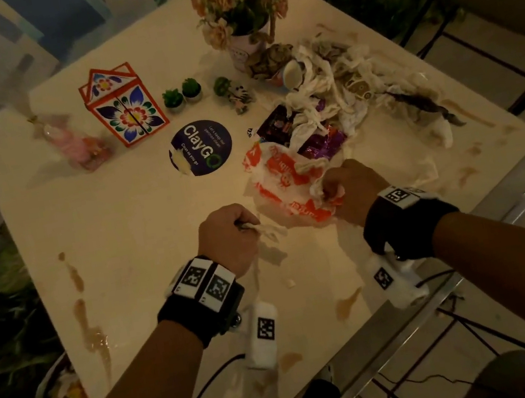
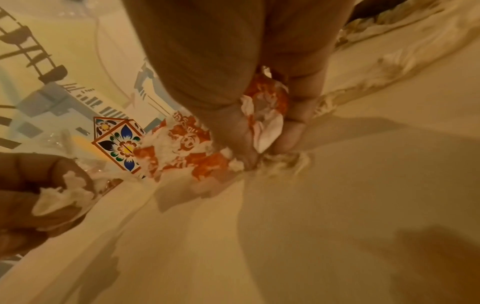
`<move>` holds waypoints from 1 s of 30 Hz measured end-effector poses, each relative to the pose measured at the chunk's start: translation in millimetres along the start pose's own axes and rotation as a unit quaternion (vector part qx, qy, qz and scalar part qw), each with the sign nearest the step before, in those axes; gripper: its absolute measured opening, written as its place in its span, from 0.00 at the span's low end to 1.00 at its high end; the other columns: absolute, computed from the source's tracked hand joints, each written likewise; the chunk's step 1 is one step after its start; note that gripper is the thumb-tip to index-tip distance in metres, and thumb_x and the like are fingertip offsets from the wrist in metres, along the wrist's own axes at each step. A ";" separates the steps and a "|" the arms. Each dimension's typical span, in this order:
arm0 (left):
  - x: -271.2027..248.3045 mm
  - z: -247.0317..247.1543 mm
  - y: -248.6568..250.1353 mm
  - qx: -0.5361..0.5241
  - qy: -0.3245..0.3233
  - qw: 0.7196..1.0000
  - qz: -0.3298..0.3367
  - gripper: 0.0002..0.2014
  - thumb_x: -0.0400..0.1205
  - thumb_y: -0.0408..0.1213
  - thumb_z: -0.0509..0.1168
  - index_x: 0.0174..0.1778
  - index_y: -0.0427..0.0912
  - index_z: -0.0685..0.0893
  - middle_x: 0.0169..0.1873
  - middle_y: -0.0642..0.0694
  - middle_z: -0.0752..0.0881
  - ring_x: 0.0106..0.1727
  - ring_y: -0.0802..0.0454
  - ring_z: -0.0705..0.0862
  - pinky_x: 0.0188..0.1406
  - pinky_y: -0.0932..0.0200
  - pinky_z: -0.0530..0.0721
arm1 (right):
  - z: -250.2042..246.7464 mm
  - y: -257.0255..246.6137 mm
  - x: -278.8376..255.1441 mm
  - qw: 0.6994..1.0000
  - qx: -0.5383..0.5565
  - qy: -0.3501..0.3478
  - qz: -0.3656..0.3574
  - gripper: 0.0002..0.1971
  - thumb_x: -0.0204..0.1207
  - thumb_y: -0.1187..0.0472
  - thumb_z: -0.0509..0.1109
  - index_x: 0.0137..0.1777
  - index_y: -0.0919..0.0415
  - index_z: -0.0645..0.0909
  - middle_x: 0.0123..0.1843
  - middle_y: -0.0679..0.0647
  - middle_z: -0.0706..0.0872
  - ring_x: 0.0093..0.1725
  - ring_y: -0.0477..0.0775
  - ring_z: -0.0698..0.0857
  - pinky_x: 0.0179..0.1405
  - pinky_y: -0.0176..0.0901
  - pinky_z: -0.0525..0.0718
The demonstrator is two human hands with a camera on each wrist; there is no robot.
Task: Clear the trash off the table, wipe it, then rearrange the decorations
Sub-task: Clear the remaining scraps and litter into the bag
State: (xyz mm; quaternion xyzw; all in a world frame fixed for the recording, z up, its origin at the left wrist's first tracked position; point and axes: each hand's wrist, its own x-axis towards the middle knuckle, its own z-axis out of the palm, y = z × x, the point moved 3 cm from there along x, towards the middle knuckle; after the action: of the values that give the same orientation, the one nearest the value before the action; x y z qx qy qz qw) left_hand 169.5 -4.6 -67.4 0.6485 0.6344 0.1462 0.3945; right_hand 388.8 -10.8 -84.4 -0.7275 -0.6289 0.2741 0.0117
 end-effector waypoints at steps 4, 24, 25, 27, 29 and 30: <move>-3.1 -4.2 0.0 -0.004 0.008 1.000 -0.001 0.10 0.73 0.24 0.69 0.33 0.45 0.83 0.34 0.42 0.87 0.36 0.41 0.86 0.39 0.44 0.88 | 2.3 -2.6 4.0 1.000 0.009 -0.003 -0.017 0.11 0.67 0.68 0.72 0.35 0.53 0.74 0.47 0.56 0.78 0.52 0.61 0.81 0.44 0.39 0.70; -15.2 -92.0 -8.2 -0.146 0.091 0.985 -0.018 0.08 0.72 0.20 0.70 0.37 0.37 0.85 0.32 0.44 0.85 0.25 0.55 0.81 0.21 0.73 0.77 | -79.1 -58.3 -7.2 0.980 0.079 0.172 -0.061 0.09 0.60 0.66 0.79 0.28 0.67 0.81 0.29 0.57 0.82 0.31 0.54 0.78 0.26 0.34 0.68; -19.7 -100.7 -15.0 -0.150 0.101 0.983 -0.021 0.08 0.72 0.19 0.71 0.36 0.38 0.85 0.31 0.44 0.85 0.24 0.56 0.81 0.21 0.72 0.78 | -77.4 -67.3 -6.4 0.979 0.077 0.172 -0.073 0.09 0.60 0.65 0.78 0.27 0.66 0.80 0.28 0.57 0.81 0.31 0.55 0.78 0.26 0.34 0.67; -30.6 -119.7 -32.0 -0.168 0.122 0.978 -0.029 0.10 0.71 0.18 0.70 0.35 0.38 0.85 0.31 0.43 0.85 0.21 0.60 0.80 0.21 0.71 0.79 | -74.8 -89.4 -6.3 0.977 0.081 0.172 -0.096 0.11 0.60 0.64 0.79 0.26 0.65 0.78 0.28 0.58 0.80 0.30 0.54 0.75 0.25 0.34 0.66; -43.7 -141.9 -54.4 -0.186 0.143 0.971 -0.042 0.09 0.71 0.17 0.70 0.35 0.37 0.85 0.32 0.41 0.84 0.20 0.62 0.79 0.21 0.71 0.79 | -71.5 -116.4 -7.1 0.974 0.097 0.166 -0.116 0.12 0.59 0.66 0.80 0.26 0.67 0.77 0.28 0.59 0.79 0.29 0.53 0.73 0.26 0.37 0.66; -50.9 -154.2 -67.3 -0.191 0.153 0.968 -0.051 0.10 0.71 0.17 0.69 0.35 0.37 0.85 0.32 0.41 0.84 0.20 0.63 0.79 0.21 0.71 0.79 | -68.6 -131.7 -7.9 0.974 0.103 0.159 -0.122 0.13 0.58 0.67 0.80 0.25 0.66 0.76 0.27 0.59 0.78 0.28 0.53 0.72 0.27 0.38 0.67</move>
State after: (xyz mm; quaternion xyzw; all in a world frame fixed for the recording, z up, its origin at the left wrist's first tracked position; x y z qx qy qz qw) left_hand 7.7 -9.9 1.0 0.4979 0.6799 0.3418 0.4160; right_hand 297.1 31.9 24.6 -0.6742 -0.6714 0.2146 0.2203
